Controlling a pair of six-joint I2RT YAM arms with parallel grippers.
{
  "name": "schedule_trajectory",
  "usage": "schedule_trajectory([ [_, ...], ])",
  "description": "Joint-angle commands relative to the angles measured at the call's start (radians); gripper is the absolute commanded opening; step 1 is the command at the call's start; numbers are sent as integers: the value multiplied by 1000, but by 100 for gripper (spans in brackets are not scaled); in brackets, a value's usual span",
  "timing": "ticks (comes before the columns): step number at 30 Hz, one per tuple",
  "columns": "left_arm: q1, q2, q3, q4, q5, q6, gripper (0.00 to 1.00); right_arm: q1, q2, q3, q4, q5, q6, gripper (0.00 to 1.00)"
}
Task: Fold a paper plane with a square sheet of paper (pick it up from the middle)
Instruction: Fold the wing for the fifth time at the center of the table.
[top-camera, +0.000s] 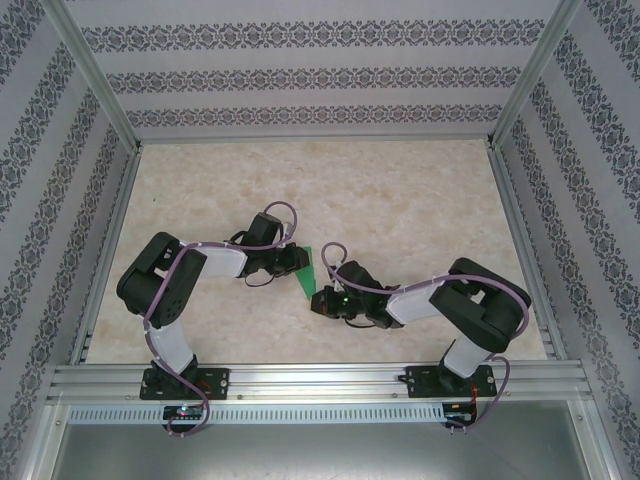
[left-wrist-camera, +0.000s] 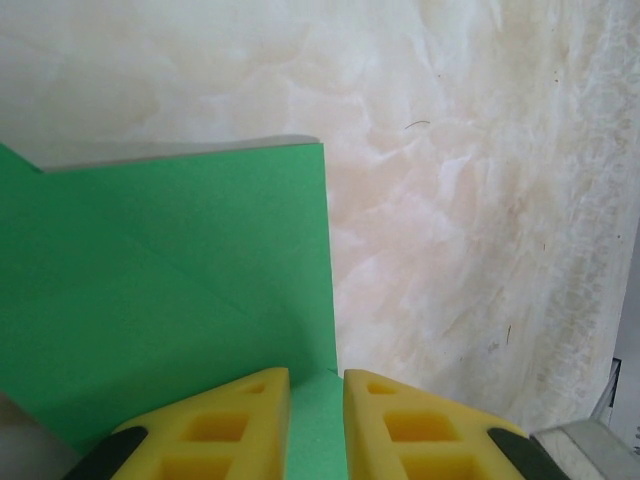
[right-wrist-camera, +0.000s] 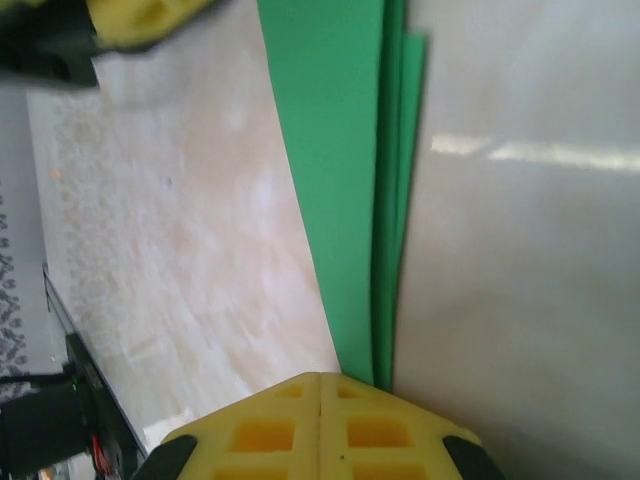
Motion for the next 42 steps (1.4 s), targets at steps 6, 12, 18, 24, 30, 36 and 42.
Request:
schedule_trajectory([
  [6, -7, 9, 0, -105, -88, 13, 23, 9, -156, -36, -230, 53, -8, 2],
  [12, -7, -80, 51, -164, -47, 22, 27, -42, -344, 49, -471, 211, -47, 14],
  [18, -13, -168, 126, -273, -53, 36, 35, -122, -446, 90, -598, 363, -26, 30],
  [24, -35, -230, 191, -462, -180, 47, 48, -221, -417, 102, -544, 311, -31, 39],
  [30, -111, -269, 259, -696, -433, 1, 62, -346, -323, 142, -484, 154, -93, 48],
  [36, -195, -227, 337, -847, -580, -112, 66, -388, -224, 188, -407, 59, -122, 53],
  [42, -239, -136, 440, -908, -621, -139, 70, -396, -90, 247, -336, -32, -130, 58],
])
